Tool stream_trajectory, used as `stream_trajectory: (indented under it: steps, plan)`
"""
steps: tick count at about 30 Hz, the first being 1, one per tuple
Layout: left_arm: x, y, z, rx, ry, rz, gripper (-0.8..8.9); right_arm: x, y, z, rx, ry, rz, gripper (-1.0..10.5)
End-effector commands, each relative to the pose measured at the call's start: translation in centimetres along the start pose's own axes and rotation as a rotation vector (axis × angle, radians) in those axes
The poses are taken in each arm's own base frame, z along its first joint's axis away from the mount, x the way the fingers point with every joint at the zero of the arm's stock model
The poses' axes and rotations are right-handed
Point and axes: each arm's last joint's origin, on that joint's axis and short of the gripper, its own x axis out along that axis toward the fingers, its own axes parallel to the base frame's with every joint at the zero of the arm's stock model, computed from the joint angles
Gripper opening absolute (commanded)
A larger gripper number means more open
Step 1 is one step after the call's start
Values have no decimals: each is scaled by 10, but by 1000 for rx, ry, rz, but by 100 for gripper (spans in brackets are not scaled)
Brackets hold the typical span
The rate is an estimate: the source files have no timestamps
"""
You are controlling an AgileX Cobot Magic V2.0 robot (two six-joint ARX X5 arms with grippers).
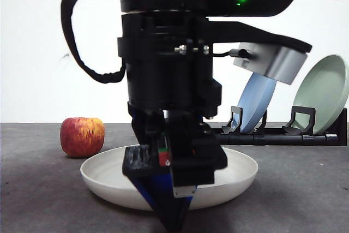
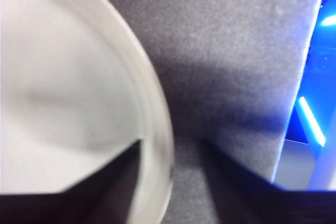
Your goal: Take the yellow plate from the plate rack,put the plate on the table,take the apple from the table,put the apple in the plate
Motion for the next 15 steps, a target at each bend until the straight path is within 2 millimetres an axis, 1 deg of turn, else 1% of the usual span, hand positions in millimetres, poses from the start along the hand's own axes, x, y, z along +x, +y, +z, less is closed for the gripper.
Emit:
stream_trajectory:
  steps: [1,3,5,8,12,15]
  plan:
    - [5,1,-1,-21,17,-3,293,-1,1,1,-16,-4,6,597]
    - [2,3,1,-32,11,-2,293,-1,1,1,-15,-3,7,597]
    - [-6,6,4,-53,-2,2,293,-1,1,1,-15,-3,7,598]
    - [-25,14,7,-92,-41,11,293,-1,1,1,-15,-3,6,598]
    - [-64,30,5,-186,-150,36,293,-1,1,1,-15,-3,7,598]
    - [-101,46,-6,-277,-265,63,292,-1,1,1,-15,-3,7,598]
